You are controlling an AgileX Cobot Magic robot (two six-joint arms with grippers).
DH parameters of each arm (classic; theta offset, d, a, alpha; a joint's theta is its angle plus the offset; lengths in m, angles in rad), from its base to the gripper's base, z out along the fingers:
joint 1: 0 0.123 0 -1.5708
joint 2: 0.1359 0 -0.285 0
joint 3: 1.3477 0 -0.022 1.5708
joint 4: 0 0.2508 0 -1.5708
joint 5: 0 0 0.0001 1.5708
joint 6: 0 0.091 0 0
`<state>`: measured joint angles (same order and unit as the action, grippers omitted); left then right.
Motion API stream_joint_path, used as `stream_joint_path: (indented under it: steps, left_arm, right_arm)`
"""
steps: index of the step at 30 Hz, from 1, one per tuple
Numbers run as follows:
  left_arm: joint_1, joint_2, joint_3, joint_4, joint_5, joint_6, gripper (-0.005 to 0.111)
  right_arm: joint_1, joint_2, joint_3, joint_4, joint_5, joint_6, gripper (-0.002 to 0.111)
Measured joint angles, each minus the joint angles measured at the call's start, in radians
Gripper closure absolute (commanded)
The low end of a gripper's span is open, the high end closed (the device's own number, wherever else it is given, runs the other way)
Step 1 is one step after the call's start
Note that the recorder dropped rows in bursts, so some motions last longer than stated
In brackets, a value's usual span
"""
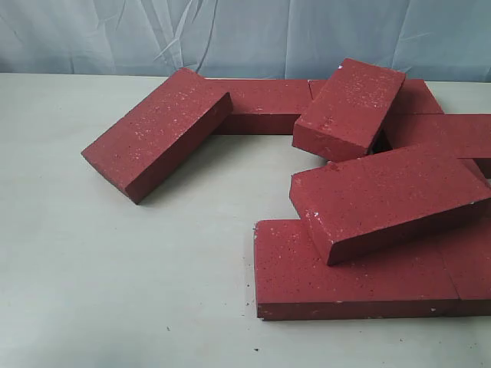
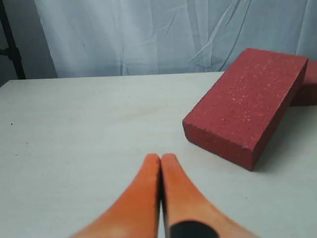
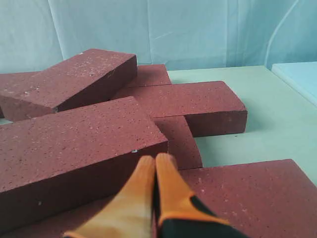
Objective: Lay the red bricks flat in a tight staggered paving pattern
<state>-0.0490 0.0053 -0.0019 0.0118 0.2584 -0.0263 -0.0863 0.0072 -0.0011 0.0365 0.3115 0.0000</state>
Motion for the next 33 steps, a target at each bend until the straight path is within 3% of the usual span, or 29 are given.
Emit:
stream_joint_path:
  steps: [5,11,18,22,27,33]
  left_arm:
    - [0.0,0.0,0.0,-0.234,-0.032,0.0,0.107]
    - [0.0,0.0,0.0,-0.422,-0.07,-0.002,0.107]
    - [0.0,0.0,0.0,-0.718,-0.194,-0.004,0.107]
    - [0.0,0.0,0.0,-0.768,-0.277,-0.004,0.107]
    - [0.0,-0.001,-0.022,-0.758,-0.361,-0.004,0.107]
    - [0.0,0.034,-0.231,-0.503,-0.21,0.0,0.107]
  right_arm:
    - [0.0,0.0,0.0,0.012,-0.004,0.0,0.109]
    - [0.0,0.0,0.0,0.238,-0.06,0.0,0.109]
    - [0.0,0.0,0.0,0.424,-0.291,0.009,0.109]
    - [0.0,0.0,-0.004,0.598,-0.341,0.02,0.109]
    - [0.0,-0.001,-0.079,0.573,-0.347,0.02,0.109]
    - [0.0,0.045,-0.289,0.423,-0.284,0.007,0.109]
